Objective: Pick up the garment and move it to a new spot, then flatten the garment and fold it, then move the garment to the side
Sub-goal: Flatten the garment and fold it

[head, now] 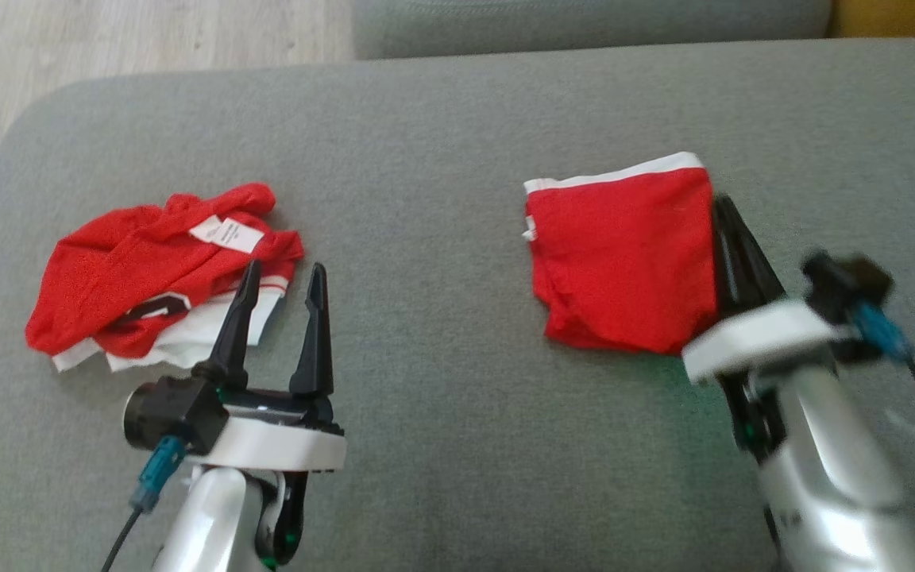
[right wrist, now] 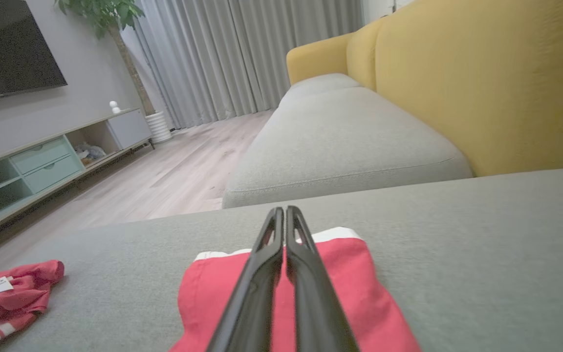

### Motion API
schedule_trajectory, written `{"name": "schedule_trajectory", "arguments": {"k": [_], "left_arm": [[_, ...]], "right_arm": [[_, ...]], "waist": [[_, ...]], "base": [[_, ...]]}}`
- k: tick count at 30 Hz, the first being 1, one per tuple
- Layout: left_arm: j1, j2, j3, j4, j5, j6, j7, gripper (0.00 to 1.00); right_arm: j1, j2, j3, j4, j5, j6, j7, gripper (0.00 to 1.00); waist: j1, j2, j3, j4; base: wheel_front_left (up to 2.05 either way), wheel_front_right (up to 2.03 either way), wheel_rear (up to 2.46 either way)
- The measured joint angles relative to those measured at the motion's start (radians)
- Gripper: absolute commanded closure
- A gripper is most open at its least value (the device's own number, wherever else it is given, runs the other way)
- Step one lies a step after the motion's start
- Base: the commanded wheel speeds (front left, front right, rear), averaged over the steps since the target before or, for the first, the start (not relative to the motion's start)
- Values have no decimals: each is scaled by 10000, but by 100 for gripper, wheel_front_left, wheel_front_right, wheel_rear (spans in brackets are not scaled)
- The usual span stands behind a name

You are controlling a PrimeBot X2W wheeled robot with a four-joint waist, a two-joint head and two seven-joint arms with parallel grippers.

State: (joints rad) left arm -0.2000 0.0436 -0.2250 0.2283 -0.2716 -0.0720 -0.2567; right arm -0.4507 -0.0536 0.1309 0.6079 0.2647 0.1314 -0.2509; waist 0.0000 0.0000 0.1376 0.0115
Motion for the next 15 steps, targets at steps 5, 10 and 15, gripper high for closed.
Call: {"name": "schedule_trajectory", "arguments": {"k": [5, 10, 15], "left_arm": [[203, 2, 38, -15, 0, 4, 0, 0], [348, 2, 96, -59, 0, 2, 0, 0], [572, 6, 123, -58, 0, 2, 0, 0]], "right_arm": [[1685, 2, -568, -1561, -426, 2, 0, 0], [2637, 19, -740, -2295, -562, 0, 0, 0], [3033, 31, -748, -2426, -535, 2, 0, 0]], "waist": [[0, 0, -280, -233], [-1, 0, -464, -380], [0, 0, -399, -395]], "base": [[0, 0, 0], [0, 0, 0], [0, 0, 0]]}}
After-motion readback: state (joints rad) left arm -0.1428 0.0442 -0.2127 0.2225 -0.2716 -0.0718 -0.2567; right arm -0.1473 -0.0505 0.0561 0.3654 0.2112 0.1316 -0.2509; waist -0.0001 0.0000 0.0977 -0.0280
